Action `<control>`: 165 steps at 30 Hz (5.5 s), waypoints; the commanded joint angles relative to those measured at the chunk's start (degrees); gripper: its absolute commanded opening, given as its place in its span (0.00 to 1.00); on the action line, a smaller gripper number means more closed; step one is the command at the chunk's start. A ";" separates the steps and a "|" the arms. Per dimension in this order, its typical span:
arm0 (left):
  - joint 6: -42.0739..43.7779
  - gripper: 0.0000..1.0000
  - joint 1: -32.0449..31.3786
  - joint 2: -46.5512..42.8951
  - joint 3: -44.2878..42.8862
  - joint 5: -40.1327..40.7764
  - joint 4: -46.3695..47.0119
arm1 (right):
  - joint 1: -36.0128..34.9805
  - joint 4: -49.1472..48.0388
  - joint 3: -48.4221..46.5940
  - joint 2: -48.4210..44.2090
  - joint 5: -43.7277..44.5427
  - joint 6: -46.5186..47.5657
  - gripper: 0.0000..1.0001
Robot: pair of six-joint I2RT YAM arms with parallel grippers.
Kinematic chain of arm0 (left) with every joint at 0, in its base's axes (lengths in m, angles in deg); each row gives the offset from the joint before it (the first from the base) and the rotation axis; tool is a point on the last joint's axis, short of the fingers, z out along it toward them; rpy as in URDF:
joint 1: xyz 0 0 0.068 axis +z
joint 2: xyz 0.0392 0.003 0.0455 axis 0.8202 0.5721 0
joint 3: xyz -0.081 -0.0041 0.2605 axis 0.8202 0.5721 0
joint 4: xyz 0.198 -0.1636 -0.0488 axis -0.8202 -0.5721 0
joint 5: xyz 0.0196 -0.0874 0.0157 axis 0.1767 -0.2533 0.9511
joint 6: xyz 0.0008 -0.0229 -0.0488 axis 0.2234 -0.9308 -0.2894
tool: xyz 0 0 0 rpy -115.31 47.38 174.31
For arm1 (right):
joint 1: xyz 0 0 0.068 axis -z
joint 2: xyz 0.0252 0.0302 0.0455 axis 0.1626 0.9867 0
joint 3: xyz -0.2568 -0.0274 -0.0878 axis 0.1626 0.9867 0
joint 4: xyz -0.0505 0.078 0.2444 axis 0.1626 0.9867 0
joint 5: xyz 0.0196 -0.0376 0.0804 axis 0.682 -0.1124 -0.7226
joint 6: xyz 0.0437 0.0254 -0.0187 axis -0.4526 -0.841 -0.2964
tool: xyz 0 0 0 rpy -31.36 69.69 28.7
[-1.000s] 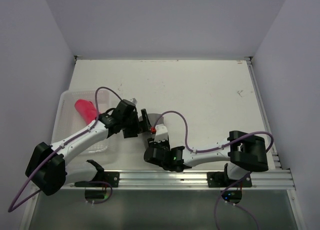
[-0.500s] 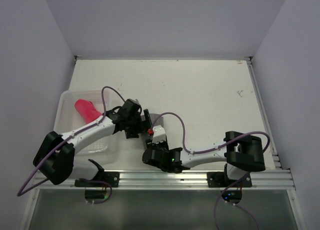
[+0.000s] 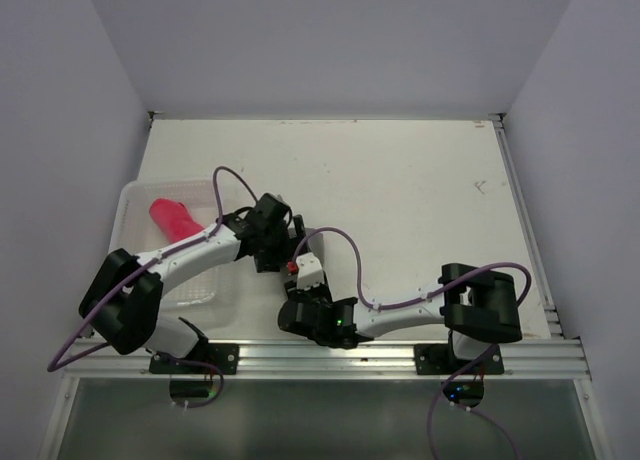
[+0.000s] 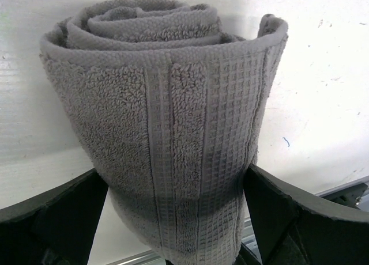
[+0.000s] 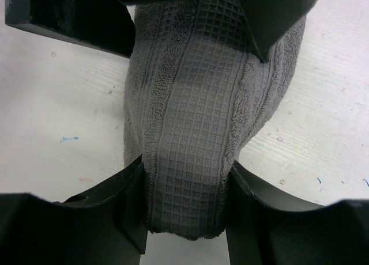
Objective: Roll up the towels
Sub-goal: Place the rolled towel into the container
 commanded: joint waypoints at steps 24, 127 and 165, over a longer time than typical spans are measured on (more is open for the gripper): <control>8.56 0.82 -9.10 11.80 -6.16 11.53 -12.53 | -0.81 -0.61 -3.93 1.03 7.09 3.81 0.42; 33.96 0.00 16.21 -9.03 -12.14 42.57 -21.33 | 12.29 4.31 18.40 -35.88 -13.92 -2.43 0.75; 34.66 0.22 18.05 2.04 -2.91 35.45 -8.05 | 13.60 5.54 16.99 -32.81 -14.44 -2.08 0.76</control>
